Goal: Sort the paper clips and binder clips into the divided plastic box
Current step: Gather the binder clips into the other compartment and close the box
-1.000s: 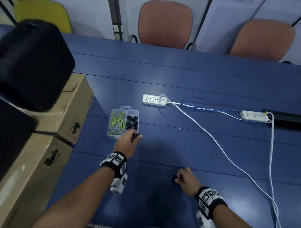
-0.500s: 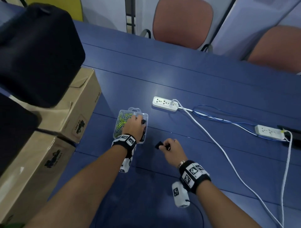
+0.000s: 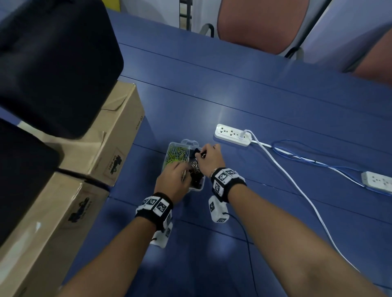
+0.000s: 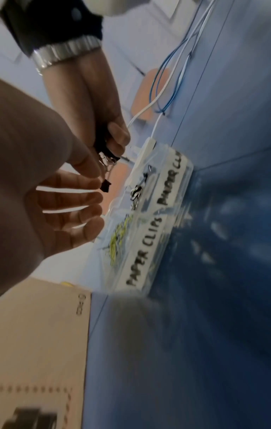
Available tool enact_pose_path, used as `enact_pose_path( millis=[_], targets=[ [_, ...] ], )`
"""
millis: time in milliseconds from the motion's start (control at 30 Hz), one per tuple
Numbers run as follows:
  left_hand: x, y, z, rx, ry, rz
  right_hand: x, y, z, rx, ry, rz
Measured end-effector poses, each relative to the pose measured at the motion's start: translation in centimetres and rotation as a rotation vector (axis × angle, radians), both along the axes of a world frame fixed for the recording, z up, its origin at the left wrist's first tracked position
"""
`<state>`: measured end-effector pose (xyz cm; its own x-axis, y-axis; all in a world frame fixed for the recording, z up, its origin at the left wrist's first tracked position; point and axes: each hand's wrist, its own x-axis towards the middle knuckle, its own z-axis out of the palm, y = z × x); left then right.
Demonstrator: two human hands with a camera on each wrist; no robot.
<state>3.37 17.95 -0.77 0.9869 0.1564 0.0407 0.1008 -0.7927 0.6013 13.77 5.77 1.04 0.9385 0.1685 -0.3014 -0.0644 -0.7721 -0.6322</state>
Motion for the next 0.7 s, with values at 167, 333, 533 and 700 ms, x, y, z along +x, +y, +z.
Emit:
enact_pose_path(
  millis=[167, 333, 533, 700],
  targets=[
    [-0.4, 1.0, 0.0, 0.013, -0.016, 0.025, -0.6, 0.8, -1.4, -0.147, -0.025, 0.106],
    [-0.3, 1.1, -0.2, 0.005, -0.023, 0.048, -1.0, 0.2, -2.0, -0.176, -0.052, 0.203],
    [-0.1, 1.0, -0.3, 0.009, -0.022, 0.048, -1.6, 0.4, -2.2, -0.139, -0.151, 0.362],
    [-0.1, 1.4, -0.2, 0.004, -0.030, 0.073, -1.9, 0.2, -2.7, -0.112, -0.137, 0.382]
  ],
)
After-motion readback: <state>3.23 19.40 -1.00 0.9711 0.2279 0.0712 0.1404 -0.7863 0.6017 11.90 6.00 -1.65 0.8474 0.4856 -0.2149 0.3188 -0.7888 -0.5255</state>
